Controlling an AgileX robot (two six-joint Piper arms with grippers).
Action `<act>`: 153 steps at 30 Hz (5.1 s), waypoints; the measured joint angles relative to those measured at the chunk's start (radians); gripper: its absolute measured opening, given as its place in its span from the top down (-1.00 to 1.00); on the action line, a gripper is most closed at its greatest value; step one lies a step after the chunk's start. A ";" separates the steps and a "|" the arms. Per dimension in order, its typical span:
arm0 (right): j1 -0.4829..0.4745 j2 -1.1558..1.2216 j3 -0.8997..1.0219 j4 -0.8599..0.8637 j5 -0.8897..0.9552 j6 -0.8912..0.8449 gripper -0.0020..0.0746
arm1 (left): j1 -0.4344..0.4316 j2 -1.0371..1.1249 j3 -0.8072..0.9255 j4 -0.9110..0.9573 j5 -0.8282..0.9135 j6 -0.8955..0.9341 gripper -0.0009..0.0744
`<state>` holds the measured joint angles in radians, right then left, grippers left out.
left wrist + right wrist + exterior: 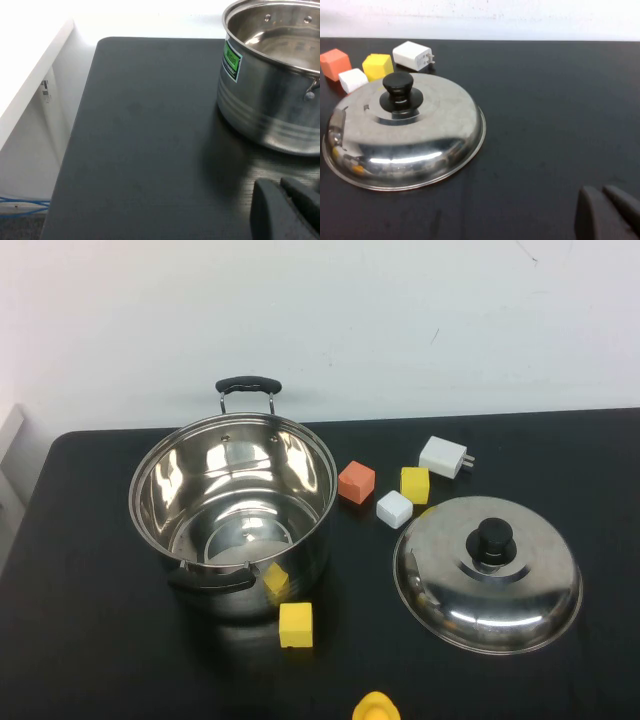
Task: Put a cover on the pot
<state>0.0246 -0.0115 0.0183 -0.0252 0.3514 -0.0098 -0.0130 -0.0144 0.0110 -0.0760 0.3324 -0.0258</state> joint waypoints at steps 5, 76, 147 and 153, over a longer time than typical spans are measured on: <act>0.000 0.000 0.000 0.000 0.000 0.000 0.95 | 0.000 0.000 0.000 0.000 0.000 0.000 0.98; 0.103 1.183 -0.309 -0.219 -1.325 0.090 -0.36 | 0.000 0.000 0.000 0.002 0.000 0.000 0.98; 0.559 1.747 -1.134 -0.516 -1.046 0.377 0.02 | 0.000 0.000 0.000 0.002 0.000 0.000 0.98; 0.652 1.964 -1.403 -0.484 -0.827 0.377 0.02 | 0.000 0.000 0.000 0.002 0.000 0.000 0.98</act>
<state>0.6764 1.9524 -1.3848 -0.5092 -0.4752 0.3670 -0.0130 -0.0144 0.0110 -0.0740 0.3324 -0.0256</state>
